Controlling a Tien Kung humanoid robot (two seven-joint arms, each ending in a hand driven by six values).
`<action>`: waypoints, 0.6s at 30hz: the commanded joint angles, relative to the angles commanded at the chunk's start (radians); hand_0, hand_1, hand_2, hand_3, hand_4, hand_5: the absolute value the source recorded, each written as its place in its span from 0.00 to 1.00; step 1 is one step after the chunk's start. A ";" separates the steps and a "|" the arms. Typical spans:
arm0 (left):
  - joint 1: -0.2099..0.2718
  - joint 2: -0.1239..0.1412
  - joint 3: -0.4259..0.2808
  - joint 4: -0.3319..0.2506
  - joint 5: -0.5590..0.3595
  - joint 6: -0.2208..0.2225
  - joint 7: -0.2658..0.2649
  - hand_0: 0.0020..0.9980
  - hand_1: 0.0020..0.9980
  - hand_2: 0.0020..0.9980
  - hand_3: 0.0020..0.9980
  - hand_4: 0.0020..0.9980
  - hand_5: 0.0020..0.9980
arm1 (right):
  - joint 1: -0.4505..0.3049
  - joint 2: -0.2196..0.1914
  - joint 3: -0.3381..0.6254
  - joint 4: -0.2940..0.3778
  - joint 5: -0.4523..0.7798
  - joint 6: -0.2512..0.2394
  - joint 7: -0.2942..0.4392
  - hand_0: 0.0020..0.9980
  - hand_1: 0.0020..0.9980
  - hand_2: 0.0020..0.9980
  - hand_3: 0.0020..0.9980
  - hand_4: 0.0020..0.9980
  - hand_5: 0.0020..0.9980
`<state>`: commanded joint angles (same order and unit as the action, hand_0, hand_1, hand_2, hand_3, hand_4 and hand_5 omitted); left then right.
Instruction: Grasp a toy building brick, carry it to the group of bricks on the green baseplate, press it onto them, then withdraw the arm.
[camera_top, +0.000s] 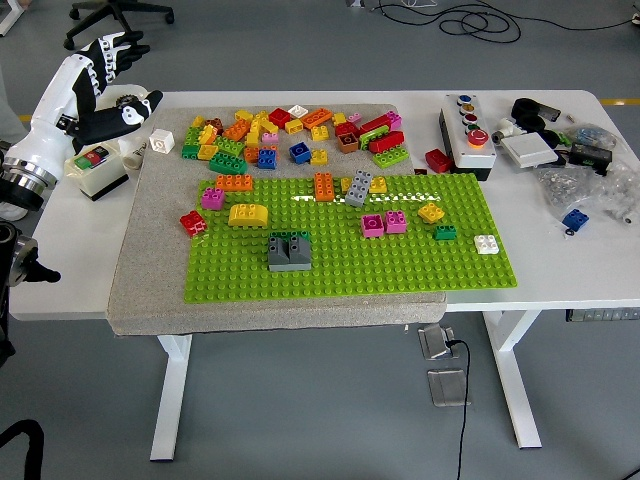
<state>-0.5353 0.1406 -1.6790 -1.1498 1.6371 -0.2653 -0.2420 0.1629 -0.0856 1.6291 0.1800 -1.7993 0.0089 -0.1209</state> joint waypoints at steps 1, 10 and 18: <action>-0.001 0.001 0.001 0.001 0.004 0.004 -0.001 0.93 0.87 0.80 0.84 0.71 0.04 | 0.000 0.000 0.000 0.000 0.000 0.000 0.000 0.74 0.63 0.68 0.60 0.80 0.52; -0.011 0.008 0.020 0.012 0.007 0.070 -0.024 0.86 0.81 0.74 0.77 0.66 0.00 | 0.000 0.000 0.000 0.000 -0.001 0.000 0.000 0.74 0.63 0.68 0.60 0.80 0.52; -0.015 0.006 0.020 0.013 -0.004 0.072 -0.024 0.84 0.79 0.67 0.69 0.49 0.00 | 0.000 -0.001 -0.001 0.000 -0.001 0.000 0.000 0.74 0.63 0.68 0.60 0.80 0.52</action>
<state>-0.5498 0.1463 -1.6591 -1.1365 1.6328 -0.1932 -0.2665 0.1634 -0.0861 1.6280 0.1800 -1.7999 0.0090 -0.1206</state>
